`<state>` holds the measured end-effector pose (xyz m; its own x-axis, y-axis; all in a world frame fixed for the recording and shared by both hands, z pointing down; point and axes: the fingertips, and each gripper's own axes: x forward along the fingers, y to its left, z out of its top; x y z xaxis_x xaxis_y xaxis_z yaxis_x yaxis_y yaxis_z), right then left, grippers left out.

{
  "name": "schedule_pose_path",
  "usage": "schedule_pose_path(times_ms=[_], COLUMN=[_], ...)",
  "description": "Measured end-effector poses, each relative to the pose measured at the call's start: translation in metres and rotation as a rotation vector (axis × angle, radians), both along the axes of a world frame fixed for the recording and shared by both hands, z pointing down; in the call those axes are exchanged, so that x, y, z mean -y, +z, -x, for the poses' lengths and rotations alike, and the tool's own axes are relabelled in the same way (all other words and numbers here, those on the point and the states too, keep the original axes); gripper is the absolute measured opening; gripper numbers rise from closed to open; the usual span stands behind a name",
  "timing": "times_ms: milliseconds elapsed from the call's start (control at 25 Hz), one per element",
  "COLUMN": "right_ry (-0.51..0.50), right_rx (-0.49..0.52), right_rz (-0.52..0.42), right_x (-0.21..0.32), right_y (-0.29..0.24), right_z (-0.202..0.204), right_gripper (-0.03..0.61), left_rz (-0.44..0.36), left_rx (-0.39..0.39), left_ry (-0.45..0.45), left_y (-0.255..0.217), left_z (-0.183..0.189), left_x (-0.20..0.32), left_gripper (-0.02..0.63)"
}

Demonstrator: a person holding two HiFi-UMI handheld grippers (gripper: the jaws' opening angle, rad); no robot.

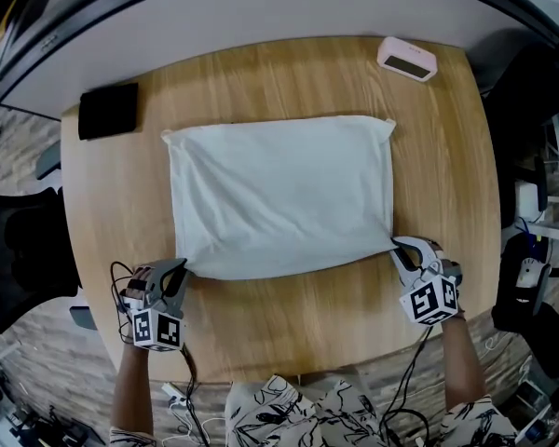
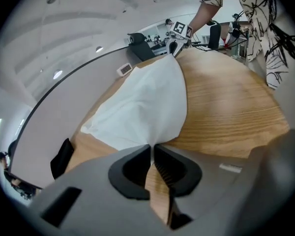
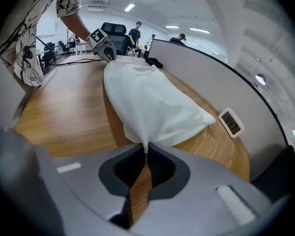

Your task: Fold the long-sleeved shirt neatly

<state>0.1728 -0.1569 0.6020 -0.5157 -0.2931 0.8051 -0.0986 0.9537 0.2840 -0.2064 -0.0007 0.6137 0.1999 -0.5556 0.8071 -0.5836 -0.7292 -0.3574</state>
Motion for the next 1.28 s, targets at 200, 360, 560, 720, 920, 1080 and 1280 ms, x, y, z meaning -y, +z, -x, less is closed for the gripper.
schedule_pose_path(times_ms=[200, 360, 560, 720, 920, 1080, 1280], right_ry=[0.0, 0.001, 0.056, 0.162, 0.149, 0.143, 0.222], right_rx=[-0.032, -0.013, 0.209, 0.326, 0.291, 0.236, 0.322], right_rz=[0.015, 0.051, 0.174, 0.112, 0.127, 0.125, 0.16], right_x=[0.003, -0.008, -0.015, 0.006, 0.006, 0.01, 0.009], right_y=[0.006, 0.007, -0.046, -0.072, -0.028, -0.001, -0.022], right_z=[-0.019, -0.019, -0.006, 0.038, 0.074, 0.07, 0.071], right_gripper=[0.02, 0.027, 0.245, 0.091, 0.086, 0.084, 0.093], left_rz=[0.034, 0.063, 0.038, -0.14, 0.009, 0.017, -0.075], left_rx=[-0.047, -0.089, -0.343, -0.351, -0.345, -0.347, -0.436], left_ry=[-0.042, -0.04, -0.094, -0.171, -0.104, -0.095, -0.107], left_y=[0.005, 0.004, -0.047, -0.085, -0.011, 0.003, -0.034], left_z=[0.013, 0.008, -0.011, -0.045, -0.088, -0.08, -0.078], left_x=[-0.007, -0.012, -0.012, 0.036, 0.033, 0.02, 0.023], left_gripper=[0.028, 0.05, 0.336, 0.071, 0.057, 0.037, 0.038])
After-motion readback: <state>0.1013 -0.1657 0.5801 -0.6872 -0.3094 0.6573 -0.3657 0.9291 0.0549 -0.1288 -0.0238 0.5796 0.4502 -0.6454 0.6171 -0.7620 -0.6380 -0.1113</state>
